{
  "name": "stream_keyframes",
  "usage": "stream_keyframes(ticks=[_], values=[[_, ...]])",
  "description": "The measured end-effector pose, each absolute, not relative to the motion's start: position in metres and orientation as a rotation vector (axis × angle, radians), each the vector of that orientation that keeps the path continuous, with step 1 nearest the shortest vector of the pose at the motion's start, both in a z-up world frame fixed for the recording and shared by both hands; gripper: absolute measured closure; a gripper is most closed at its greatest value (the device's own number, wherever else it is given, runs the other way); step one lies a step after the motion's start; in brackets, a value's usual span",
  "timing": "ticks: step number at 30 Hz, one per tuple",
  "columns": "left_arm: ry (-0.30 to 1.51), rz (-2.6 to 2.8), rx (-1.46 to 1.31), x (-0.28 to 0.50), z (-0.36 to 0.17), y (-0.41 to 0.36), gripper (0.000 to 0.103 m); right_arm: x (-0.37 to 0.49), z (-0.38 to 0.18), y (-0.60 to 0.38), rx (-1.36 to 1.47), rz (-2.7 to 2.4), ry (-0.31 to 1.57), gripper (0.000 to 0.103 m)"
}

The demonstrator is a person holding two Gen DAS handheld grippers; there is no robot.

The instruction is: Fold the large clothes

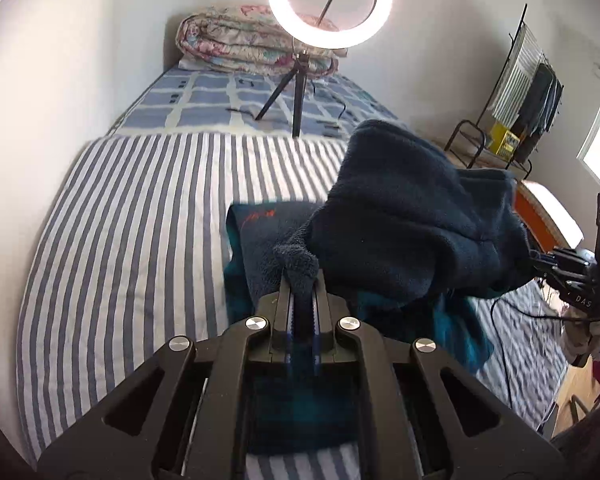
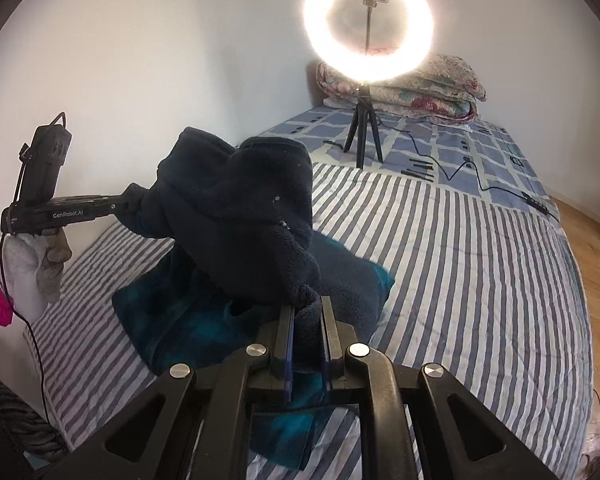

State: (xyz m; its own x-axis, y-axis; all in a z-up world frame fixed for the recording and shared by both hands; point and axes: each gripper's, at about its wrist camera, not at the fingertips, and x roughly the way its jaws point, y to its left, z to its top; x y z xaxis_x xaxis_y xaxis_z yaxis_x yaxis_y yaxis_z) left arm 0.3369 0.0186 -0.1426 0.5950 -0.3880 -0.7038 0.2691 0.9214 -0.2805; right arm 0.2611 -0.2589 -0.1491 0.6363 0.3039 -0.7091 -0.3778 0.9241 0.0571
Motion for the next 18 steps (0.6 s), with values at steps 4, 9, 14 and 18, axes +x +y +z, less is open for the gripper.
stream_keyframes(ticks=[4, 9, 14, 18], values=[[0.905, -0.384, -0.109, 0.305, -0.157, 0.025, 0.097, 0.228, -0.160, -0.253, -0.144, 0.393, 0.808, 0.094], [0.961, -0.396, -0.123, 0.264, -0.160, 0.047, 0.091, 0.184, -0.156, -0.258, -0.144, 0.430, 0.827, 0.084], [0.958, -0.381, -0.284, 0.259, -0.143, 0.076, 0.048, 0.166, -0.135, -0.274, 0.005, 0.440, 0.780, 0.051], [0.995, -0.372, -0.523, 0.284, -0.144, 0.091, 0.036, 0.182, -0.141, -0.288, 0.173, 0.414, 0.808, 0.030]])
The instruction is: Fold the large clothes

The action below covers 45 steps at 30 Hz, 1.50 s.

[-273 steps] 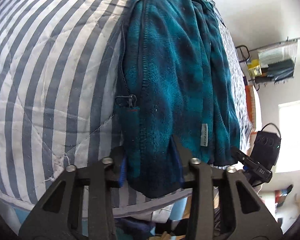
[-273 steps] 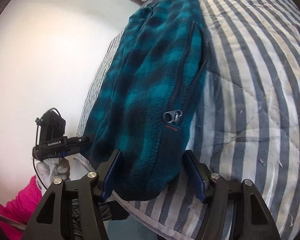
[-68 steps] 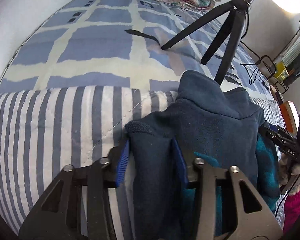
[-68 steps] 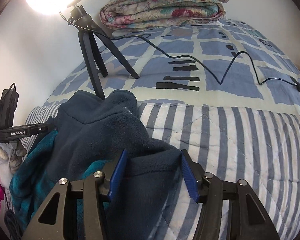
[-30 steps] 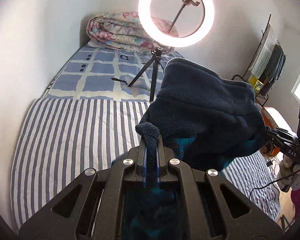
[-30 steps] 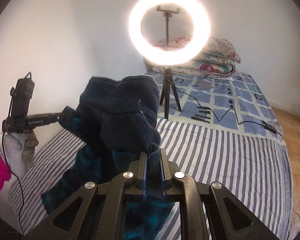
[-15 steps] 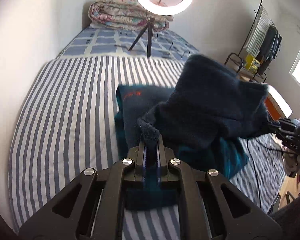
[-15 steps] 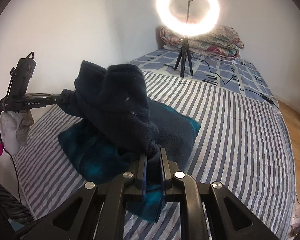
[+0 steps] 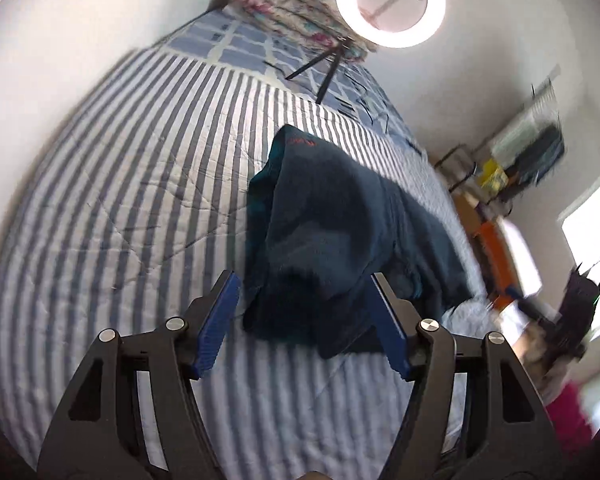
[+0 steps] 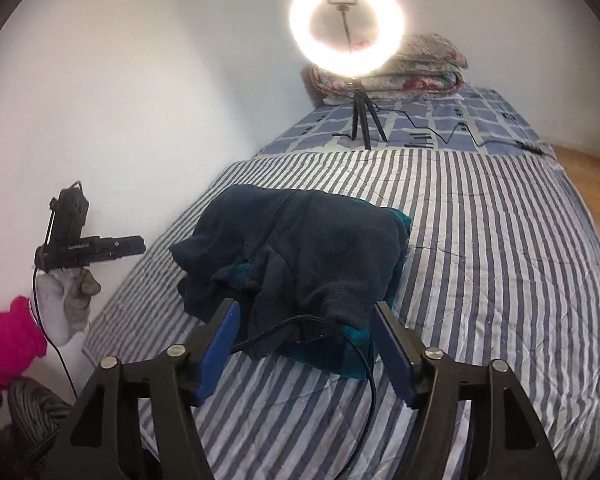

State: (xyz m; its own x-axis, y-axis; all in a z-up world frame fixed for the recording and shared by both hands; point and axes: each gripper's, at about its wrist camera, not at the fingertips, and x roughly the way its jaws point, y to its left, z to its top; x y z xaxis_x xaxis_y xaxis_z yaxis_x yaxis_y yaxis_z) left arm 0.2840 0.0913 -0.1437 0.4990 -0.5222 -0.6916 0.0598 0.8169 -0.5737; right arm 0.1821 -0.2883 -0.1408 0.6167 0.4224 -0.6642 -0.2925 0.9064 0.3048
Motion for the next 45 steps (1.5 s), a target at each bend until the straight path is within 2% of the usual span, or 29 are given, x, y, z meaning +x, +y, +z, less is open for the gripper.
stream_keyframes(ticks=[3, 10, 13, 14, 18, 23, 29, 34, 35, 37, 40, 45], values=[[1.038, -0.362, -0.696, 0.307, -0.160, 0.098, 0.036, 0.201, -0.156, -0.300, 0.309, 0.380, 0.842, 0.022], [1.152, -0.364, -0.836, 0.337, -0.204, 0.087, 0.037, 0.246, -0.202, -0.325, 0.579, 0.308, 0.914, 0.020], [1.173, -0.375, -0.829, 0.337, -0.212, 0.078, 0.053, 0.253, -0.206, -0.327, 0.607, 0.292, 0.938, 0.023], [1.170, -0.373, -0.824, 0.336, -0.213, 0.076, 0.053, 0.252, -0.201, -0.327, 0.597, 0.289, 0.934, 0.024], [1.159, -0.366, -0.802, 0.333, -0.207, 0.074, 0.053, 0.231, -0.159, -0.330, 0.539, 0.307, 0.875, 0.024], [1.117, -0.347, -0.716, 0.318, -0.174, 0.072, 0.053, 0.165, -0.056, -0.322, 0.320, 0.327, 0.723, 0.024], [0.996, -0.386, -0.517, 0.268, -0.096, 0.072, 0.053, 0.079, 0.053, -0.302, 0.125, 0.316, 0.547, 0.022], [0.902, -0.397, -0.416, 0.225, -0.029, 0.077, 0.052, 0.029, 0.105, -0.296, 0.026, 0.295, 0.466, 0.018], [0.896, -0.398, -0.420, 0.225, -0.023, 0.078, 0.043, 0.028, 0.107, -0.295, 0.022, 0.288, 0.466, 0.018], [0.894, -0.398, -0.439, 0.223, -0.019, 0.084, 0.036, 0.032, 0.096, -0.298, 0.044, 0.296, 0.468, 0.018], [0.927, -0.369, -0.469, 0.232, -0.036, 0.090, 0.036, 0.051, 0.050, -0.294, 0.046, 0.317, 0.505, 0.018], [1.066, -0.331, -0.601, 0.272, -0.105, 0.092, 0.036, 0.108, -0.064, -0.270, -0.030, 0.331, 0.629, 0.019]])
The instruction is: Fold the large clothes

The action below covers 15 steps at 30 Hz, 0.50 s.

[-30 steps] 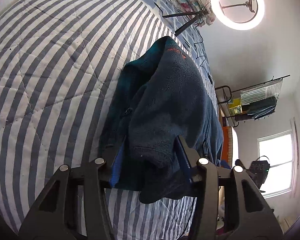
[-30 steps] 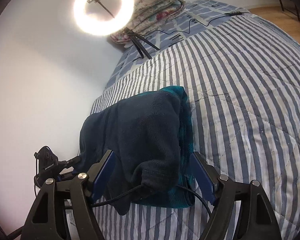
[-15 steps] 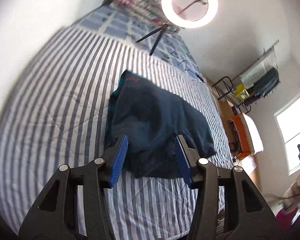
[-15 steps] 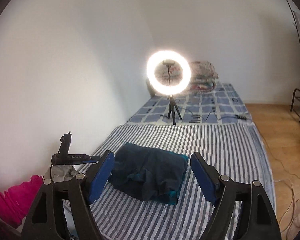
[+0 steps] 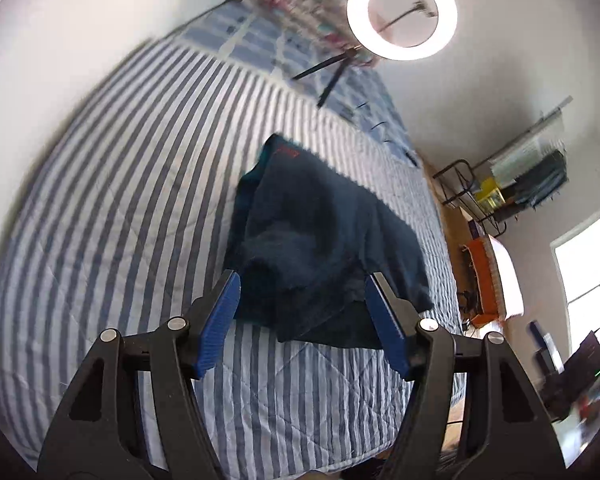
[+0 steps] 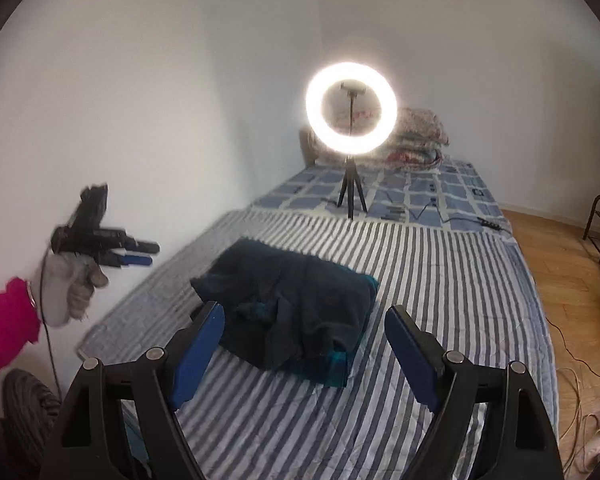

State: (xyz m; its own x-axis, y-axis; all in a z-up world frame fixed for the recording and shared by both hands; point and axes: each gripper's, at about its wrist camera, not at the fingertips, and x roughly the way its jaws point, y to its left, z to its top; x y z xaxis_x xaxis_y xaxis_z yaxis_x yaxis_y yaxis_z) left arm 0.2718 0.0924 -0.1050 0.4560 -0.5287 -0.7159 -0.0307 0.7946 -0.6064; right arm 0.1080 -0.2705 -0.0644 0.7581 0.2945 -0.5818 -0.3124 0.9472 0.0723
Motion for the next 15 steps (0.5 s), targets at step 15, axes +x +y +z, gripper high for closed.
stream_keyframes(ticks=[15], values=[[1.192, -0.331, -0.857, 0.336, -0.209, 0.079, 0.049, 0.249, -0.240, -0.328, 0.686, 0.284, 0.989, 0.022]])
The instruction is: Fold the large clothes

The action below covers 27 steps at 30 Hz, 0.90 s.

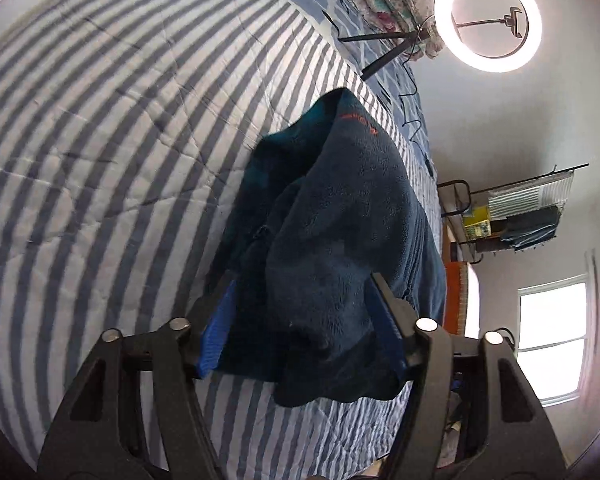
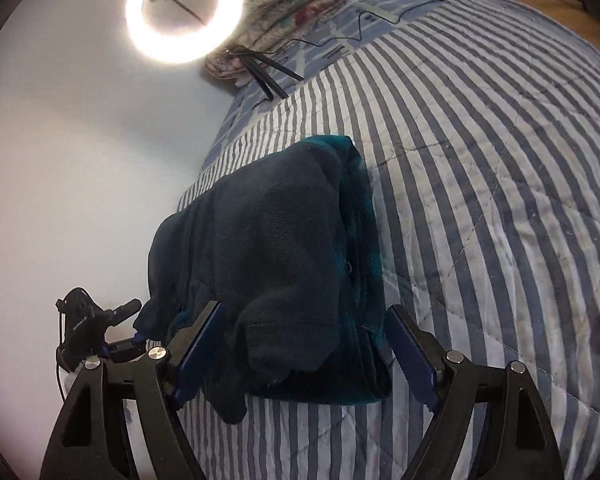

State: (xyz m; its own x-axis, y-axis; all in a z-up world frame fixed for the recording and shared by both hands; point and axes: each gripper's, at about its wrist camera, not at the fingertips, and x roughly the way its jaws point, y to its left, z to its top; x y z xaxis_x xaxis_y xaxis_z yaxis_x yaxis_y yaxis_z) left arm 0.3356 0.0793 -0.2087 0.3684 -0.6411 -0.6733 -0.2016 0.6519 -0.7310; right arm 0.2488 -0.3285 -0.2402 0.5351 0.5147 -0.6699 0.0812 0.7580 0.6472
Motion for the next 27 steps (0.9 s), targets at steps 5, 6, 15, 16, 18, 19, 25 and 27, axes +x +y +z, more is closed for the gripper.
stream_keyframes(ticks=[5, 6, 15, 16, 18, 19, 25, 27], values=[[1.139, -0.315, -0.799, 0.330, -0.205, 0.066, 0.095, 0.259, -0.240, -0.320, 0.700, 0.376, 1.006, 0.082], [1.119, -0.321, -0.776, 0.327, -0.197, 0.065, 0.096, 0.257, -0.236, -0.317, 0.683, 0.381, 1.012, 0.091], [1.124, -0.304, -0.675, 0.279, -0.192, 0.076, 0.097, 0.208, -0.202, -0.316, 0.608, 0.475, 0.993, 0.097], [1.182, -0.282, -0.659, 0.281, -0.212, 0.072, 0.097, 0.207, -0.218, -0.312, 0.569, 0.445, 1.043, 0.097], [1.225, -0.254, -0.631, 0.283, -0.237, 0.064, 0.097, 0.207, -0.247, -0.309, 0.526, 0.389, 1.123, 0.097], [1.224, -0.249, -0.602, 0.284, -0.239, 0.060, 0.097, 0.209, -0.259, -0.307, 0.517, 0.370, 1.144, 0.097], [1.171, -0.254, -0.457, 0.281, -0.204, 0.046, 0.088, 0.208, -0.238, -0.299, 0.464, 0.377, 1.100, 0.085], [1.161, -0.259, -0.414, 0.275, -0.192, 0.047, 0.086, 0.205, -0.222, -0.300, 0.397, 0.352, 1.105, 0.074]])
